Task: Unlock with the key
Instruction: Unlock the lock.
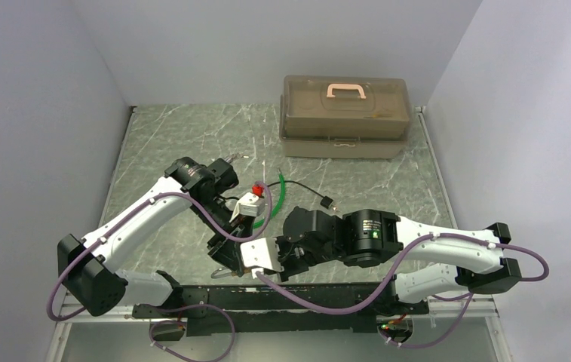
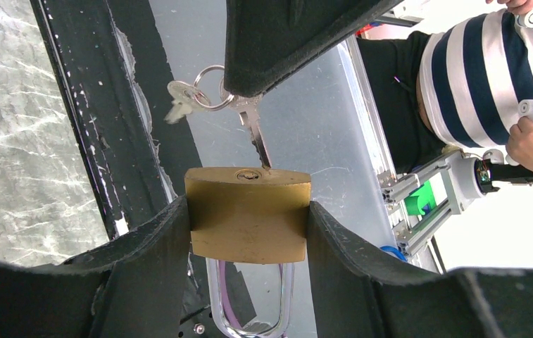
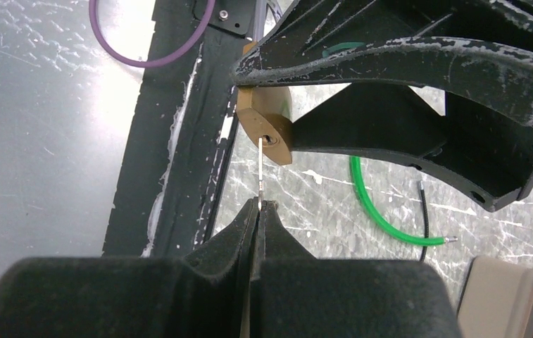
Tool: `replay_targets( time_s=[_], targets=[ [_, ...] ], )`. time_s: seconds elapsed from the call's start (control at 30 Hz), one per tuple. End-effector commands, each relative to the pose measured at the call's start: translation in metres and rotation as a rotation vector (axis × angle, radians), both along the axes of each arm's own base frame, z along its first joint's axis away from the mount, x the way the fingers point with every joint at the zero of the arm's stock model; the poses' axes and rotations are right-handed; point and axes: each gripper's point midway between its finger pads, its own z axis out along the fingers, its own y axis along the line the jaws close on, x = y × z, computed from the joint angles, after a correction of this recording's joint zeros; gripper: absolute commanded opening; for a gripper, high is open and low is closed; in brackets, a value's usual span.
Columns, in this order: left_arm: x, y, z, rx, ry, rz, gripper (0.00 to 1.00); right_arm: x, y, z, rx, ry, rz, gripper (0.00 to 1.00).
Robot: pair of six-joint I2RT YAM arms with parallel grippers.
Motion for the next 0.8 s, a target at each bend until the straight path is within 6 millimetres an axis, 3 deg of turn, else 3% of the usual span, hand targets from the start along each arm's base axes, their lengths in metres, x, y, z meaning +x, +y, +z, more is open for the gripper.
replay_targets(
  time_s=[0.0, 0.6, 0.77],
  targets=[
    [-0.009, -0.002, 0.020, -0.076, 0.039, 0.005, 0.00, 0.001, 0.012, 0.022, 0.071, -0.019, -0.002, 0.00],
    [-0.012, 0.000, 0.023, -0.095, 0.031, 0.002, 0.00, 0.005, 0.014, 0.006, 0.027, -0.030, -0.018, 0.00],
    [-0.012, 0.000, 0.023, -0.096, 0.030, 0.002, 0.00, 0.005, 0.016, 0.010, 0.032, -0.027, -0.020, 0.00]
  ],
)
